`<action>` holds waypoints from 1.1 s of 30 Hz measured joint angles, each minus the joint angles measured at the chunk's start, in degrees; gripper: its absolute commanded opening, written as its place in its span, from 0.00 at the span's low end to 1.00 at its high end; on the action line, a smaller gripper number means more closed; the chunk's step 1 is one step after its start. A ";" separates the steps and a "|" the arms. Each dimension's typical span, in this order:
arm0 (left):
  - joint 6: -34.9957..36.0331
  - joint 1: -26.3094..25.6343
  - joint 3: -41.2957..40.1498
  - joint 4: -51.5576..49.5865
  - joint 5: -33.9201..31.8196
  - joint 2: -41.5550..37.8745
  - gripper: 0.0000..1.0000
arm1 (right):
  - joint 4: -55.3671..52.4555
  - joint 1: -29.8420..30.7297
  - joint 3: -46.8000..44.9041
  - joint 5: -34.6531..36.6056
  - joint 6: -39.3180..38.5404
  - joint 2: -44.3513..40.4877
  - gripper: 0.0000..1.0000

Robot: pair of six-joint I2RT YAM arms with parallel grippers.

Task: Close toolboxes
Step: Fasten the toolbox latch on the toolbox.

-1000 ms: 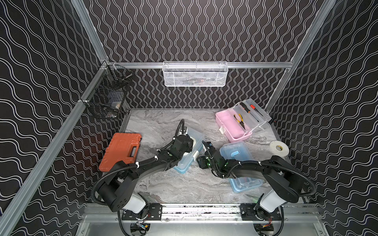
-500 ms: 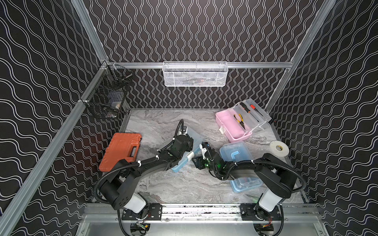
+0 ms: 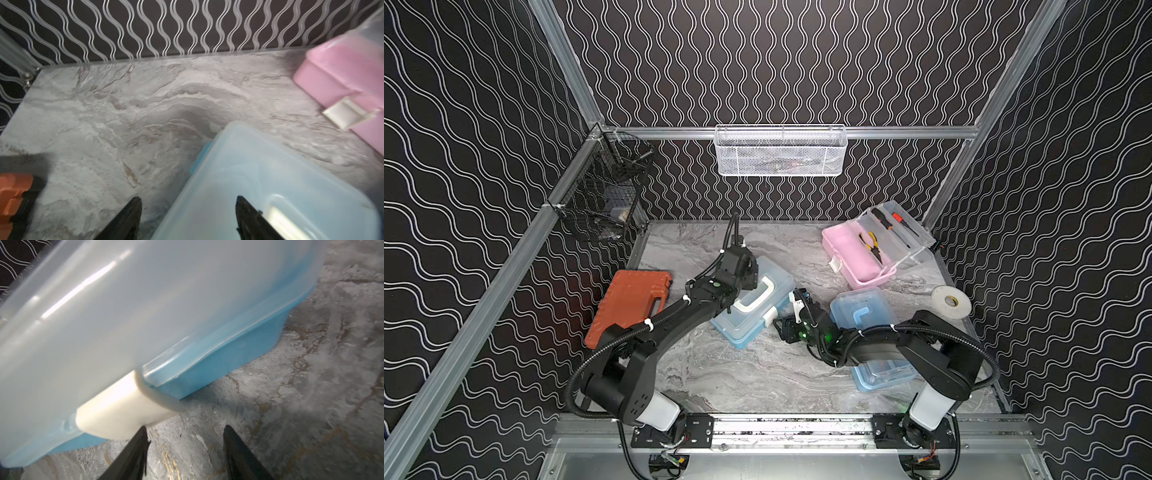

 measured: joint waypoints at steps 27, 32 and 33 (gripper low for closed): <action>-5.42 4.46 -0.15 13.75 4.22 9.29 0.73 | 3.23 1.33 5.73 0.59 -1.75 7.17 0.59; -4.37 4.48 -0.85 16.02 5.31 9.64 0.73 | 2.54 1.46 7.61 0.13 -1.97 8.11 0.59; -4.17 4.48 -0.92 16.31 5.57 9.68 0.73 | 2.16 1.53 7.85 0.13 -1.97 8.28 0.60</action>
